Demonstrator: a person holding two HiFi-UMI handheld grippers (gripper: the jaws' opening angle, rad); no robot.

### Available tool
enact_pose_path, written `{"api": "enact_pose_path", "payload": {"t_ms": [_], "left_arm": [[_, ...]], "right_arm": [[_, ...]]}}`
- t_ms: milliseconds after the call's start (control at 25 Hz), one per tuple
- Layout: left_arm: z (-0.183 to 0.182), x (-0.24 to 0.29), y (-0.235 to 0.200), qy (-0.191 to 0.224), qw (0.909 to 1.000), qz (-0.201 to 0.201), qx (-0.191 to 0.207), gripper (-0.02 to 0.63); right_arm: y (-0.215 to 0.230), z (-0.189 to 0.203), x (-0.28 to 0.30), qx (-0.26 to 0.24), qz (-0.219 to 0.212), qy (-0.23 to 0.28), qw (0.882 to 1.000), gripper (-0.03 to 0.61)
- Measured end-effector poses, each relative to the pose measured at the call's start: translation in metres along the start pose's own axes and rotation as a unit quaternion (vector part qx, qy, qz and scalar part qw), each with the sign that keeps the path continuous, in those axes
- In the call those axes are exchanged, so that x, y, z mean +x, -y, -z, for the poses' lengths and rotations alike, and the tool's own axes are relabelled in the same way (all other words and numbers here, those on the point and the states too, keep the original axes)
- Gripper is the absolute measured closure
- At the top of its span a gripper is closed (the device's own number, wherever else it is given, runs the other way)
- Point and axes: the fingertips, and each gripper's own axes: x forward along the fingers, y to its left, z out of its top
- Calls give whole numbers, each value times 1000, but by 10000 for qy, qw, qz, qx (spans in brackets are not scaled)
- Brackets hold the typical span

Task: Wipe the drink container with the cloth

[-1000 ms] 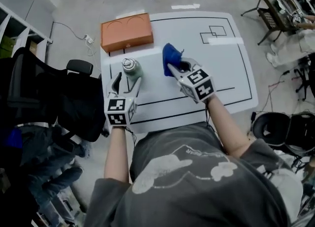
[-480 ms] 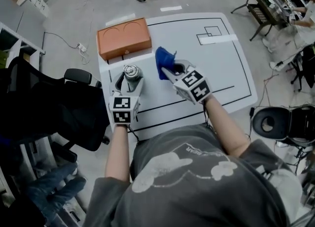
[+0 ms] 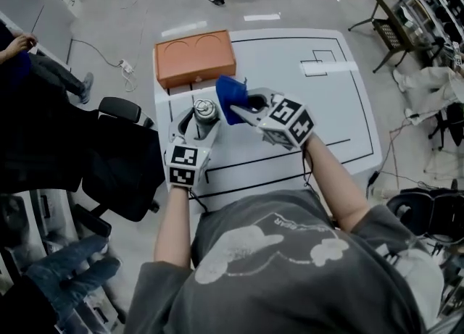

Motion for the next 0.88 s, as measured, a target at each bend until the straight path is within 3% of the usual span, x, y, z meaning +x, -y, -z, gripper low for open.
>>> {"api": "enact_pose_path", "payload": {"t_ms": [160, 640, 880], "left_arm": [[-1, -1, 1, 38, 10000, 82, 9, 319], [3, 0, -1, 103, 9994, 333, 65, 319], [4, 0, -1, -48, 9982, 575, 165, 319]], "right_arm": [[-13, 7, 18, 36, -472, -276, 9985, 537], [10, 37, 54, -13, -443, -972, 9943, 538], [12, 61, 74, 24, -762, -1296, 9886, 538]]}}
